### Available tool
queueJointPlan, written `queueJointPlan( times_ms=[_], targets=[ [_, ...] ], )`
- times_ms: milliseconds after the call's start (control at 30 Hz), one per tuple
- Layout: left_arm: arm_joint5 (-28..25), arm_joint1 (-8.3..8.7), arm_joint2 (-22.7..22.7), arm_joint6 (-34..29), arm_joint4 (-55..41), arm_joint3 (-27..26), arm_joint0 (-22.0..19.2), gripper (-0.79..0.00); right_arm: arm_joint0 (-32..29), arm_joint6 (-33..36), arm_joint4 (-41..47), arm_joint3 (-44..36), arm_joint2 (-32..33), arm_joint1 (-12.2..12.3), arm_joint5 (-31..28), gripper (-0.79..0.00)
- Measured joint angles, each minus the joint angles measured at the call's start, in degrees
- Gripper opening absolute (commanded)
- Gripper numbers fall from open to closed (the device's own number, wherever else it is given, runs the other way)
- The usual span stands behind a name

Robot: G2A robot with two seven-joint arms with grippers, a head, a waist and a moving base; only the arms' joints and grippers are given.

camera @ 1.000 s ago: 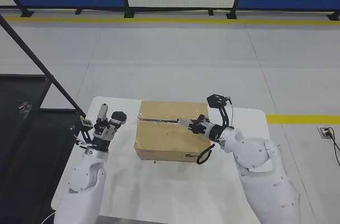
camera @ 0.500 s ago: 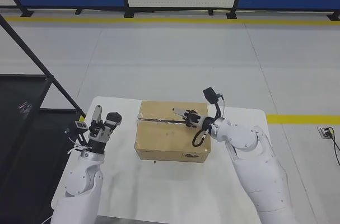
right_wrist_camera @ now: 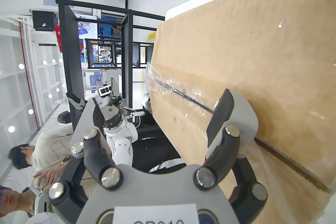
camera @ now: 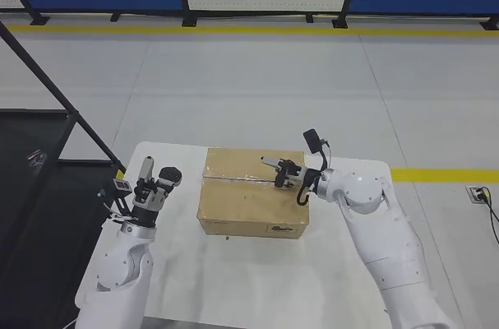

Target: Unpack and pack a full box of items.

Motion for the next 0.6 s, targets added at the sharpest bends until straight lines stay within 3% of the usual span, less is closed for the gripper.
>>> queueJointPlan(
  times_ms=[133,600],
  targets=[
    [0.44,0.09,0.31,-0.30,0.13,0.68,-0.55,0.000,0.05,0.67,1.89,0.93,-0.37,0.14,-2.91,0.000],
    [0.67,0.37,0.80,-0.51,-0.18,1.90,-1.40,0.000,3.68,-2.15,6.57,6.45,-5.16,-1.04,-4.17,0.000]
  ],
)
